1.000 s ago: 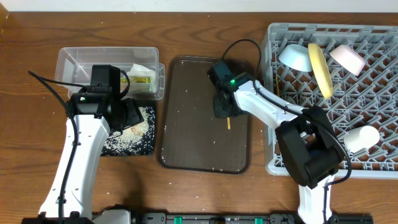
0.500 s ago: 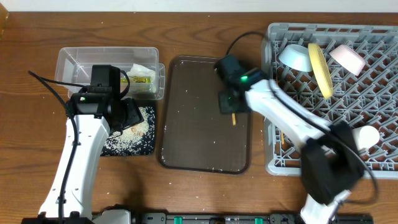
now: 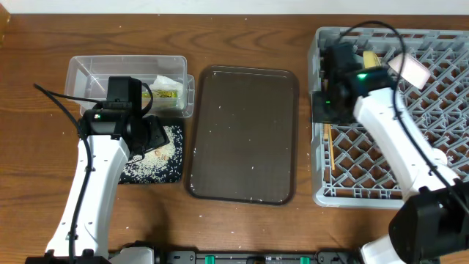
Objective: Sort waste into correct bins and load items into the dishwasher rack
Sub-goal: 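Carry the second chopstick right and insert it into the rack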
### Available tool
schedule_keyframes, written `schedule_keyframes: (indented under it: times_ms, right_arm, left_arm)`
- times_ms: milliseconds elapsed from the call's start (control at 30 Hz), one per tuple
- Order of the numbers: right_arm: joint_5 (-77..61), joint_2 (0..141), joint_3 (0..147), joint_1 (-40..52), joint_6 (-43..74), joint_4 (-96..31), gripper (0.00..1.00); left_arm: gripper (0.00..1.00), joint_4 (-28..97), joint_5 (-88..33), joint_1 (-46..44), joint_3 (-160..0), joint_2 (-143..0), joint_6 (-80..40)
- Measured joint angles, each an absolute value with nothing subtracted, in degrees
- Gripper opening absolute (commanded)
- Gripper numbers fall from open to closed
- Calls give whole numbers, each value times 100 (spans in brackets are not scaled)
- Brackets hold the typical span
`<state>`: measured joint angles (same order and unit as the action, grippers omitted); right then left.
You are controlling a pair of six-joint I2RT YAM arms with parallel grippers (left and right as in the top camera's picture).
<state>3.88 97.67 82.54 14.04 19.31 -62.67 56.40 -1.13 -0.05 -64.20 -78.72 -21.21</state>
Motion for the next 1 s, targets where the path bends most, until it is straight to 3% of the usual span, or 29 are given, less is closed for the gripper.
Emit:
schedule_keyframes:
  times_ms: [467,733,1000]
  right_arm:
    - [252,9767,7395,1116,1441,-6167,3]
    - [36,9767,7076,1116,1345,-5983,27]
    - [-58,9765,7074,1116,1315,-5933,34]
  left_arm:
    - [68,5638,-110,-5,-6420,-7872,-2121]
    - [69,5640,-113,-5,-6420,-7872,-2121]
    - [68,5638,-117,-5,-6420,-7872,-2119]
